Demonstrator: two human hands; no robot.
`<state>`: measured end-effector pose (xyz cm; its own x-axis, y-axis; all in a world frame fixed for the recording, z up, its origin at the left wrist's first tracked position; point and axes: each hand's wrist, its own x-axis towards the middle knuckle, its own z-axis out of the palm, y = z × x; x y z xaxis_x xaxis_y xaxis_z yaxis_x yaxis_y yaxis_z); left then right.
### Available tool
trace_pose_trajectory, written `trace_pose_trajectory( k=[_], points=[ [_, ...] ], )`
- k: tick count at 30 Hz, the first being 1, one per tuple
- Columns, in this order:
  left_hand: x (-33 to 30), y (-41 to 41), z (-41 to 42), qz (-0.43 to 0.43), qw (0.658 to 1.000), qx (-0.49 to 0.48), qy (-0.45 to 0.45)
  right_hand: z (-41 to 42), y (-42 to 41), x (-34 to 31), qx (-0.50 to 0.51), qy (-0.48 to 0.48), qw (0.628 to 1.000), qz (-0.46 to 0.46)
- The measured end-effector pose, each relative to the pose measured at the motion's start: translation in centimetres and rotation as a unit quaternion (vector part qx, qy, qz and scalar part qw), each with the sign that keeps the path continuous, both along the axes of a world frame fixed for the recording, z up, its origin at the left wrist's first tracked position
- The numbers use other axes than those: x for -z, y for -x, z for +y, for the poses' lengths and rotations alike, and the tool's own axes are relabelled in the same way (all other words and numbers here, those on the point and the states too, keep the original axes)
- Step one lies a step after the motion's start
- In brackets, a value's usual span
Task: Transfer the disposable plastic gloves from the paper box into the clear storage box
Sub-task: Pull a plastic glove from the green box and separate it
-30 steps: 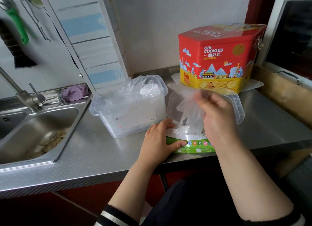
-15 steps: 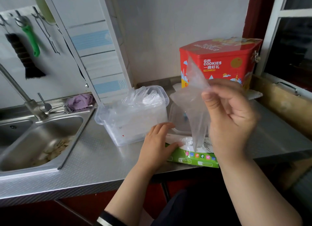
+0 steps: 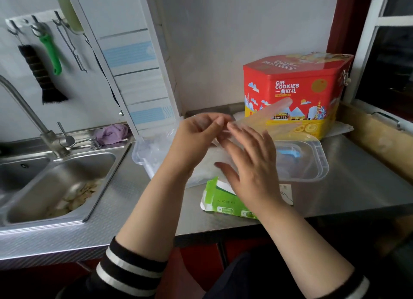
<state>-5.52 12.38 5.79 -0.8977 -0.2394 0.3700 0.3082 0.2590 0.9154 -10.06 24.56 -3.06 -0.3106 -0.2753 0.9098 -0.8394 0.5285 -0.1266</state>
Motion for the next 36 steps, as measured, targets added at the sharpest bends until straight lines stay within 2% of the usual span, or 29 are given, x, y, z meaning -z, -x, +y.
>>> trace_pose_trajectory(
  k=[3,7,9,11,14,17,20,23,24,26,29,32,34,36],
  points=[
    [-1.1,0.6,-0.9,0.041,0.997,-0.058,0.009,-1.1,0.0,-0.5,0.020,-0.050,0.998,-0.012],
    [-2.1,2.4,-5.1,0.087,0.972,-0.208,0.063,-3.6,1.3,-2.4,0.033,-0.177,0.981,-0.071],
    [-2.1,3.8,-8.2,0.036,0.956,-0.273,0.102,-5.3,2.2,-3.9,0.017,-0.265,0.953,-0.144],
    [-1.5,5.2,-11.3,-0.046,0.935,-0.323,0.137,-7.1,3.1,-5.2,-0.007,-0.348,0.908,-0.231],
    [0.2,6.3,-14.0,-0.173,0.876,-0.373,0.253,-9.5,4.1,-6.8,-0.031,-0.419,0.835,-0.354],
    [1.7,6.6,-15.0,-0.238,0.828,-0.376,0.342,-11.4,4.8,-8.1,-0.038,-0.484,0.768,-0.418],
    [1.6,6.2,-15.0,-0.233,0.797,-0.374,0.414,-12.4,5.2,-9.2,-0.040,-0.532,0.729,-0.429],
    [1.0,5.1,-14.3,-0.177,0.718,-0.375,0.560,-13.3,5.9,-8.9,-0.030,-0.571,0.701,-0.425],
    [1.0,4.9,-14.0,-0.178,0.699,-0.351,0.597,-13.6,6.2,-8.7,-0.028,-0.580,0.695,-0.424],
    [1.2,4.7,-13.4,-0.236,0.691,-0.258,0.633,-14.2,6.7,-8.1,-0.027,-0.579,0.688,-0.437],
    [1.4,5.2,-13.0,-0.390,0.671,-0.115,0.619,-14.4,7.3,-7.3,-0.037,-0.552,0.693,-0.463],
    [1.4,5.8,-13.4,-0.492,0.643,-0.071,0.583,-13.9,6.9,-7.5,-0.048,-0.550,0.690,-0.469],
    [1.6,5.8,-13.5,-0.522,0.638,-0.054,0.564,-12.9,6.5,-8.4,-0.060,-0.525,0.713,-0.461],
    [1.8,6.1,-14.0,-0.504,0.645,-0.046,0.573,-12.0,6.9,-9.2,-0.063,-0.461,0.761,-0.452]
  ],
)
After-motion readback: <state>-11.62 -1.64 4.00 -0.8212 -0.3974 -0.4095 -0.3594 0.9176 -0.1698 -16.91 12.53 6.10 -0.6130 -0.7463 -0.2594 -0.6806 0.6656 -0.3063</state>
